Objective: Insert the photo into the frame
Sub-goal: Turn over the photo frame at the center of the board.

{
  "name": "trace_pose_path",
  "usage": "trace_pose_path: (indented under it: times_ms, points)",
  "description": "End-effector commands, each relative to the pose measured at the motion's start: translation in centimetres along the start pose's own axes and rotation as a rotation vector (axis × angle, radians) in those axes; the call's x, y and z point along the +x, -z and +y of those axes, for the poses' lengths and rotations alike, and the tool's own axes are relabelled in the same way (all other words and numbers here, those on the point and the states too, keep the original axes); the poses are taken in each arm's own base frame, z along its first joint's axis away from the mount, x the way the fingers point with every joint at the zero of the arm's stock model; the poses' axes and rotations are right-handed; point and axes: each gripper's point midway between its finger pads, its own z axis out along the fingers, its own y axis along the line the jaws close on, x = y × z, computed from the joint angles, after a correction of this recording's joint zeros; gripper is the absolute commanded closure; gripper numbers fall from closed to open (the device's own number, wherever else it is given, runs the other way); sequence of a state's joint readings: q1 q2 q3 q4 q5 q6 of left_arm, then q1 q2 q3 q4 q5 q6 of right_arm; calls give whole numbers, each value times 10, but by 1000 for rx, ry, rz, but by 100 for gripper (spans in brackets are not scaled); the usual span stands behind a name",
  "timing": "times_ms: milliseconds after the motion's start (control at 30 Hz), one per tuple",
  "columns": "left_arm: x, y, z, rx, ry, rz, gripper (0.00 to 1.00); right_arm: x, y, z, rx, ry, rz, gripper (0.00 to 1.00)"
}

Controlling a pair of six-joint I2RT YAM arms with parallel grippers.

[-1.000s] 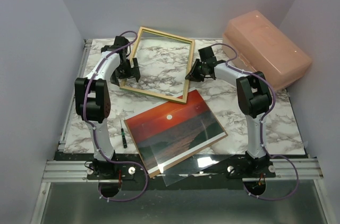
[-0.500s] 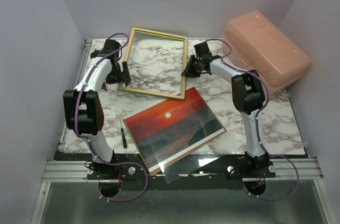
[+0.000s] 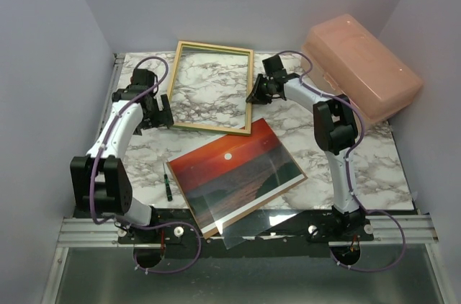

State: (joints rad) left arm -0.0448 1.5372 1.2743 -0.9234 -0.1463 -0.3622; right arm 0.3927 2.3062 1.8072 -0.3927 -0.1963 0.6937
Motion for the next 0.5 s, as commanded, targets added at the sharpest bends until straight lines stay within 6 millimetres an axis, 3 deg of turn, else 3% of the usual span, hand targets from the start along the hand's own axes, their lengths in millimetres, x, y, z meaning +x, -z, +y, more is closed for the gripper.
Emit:
trace_pose_path:
  times_ms: [0,67,233,467]
  points:
    - [1,30,-37,284,-1,-118,1,-4,10,14,-57,19,-2,98]
    - [9,36,-49,375,-3,-131,1,-4,14,19,-82,28,-1,93]
    - [26,39,-64,497,6,-134,1,-7,27,31,-130,37,-17,57]
    - [57,39,-81,632,25,-91,2,-10,45,42,-162,46,-29,37]
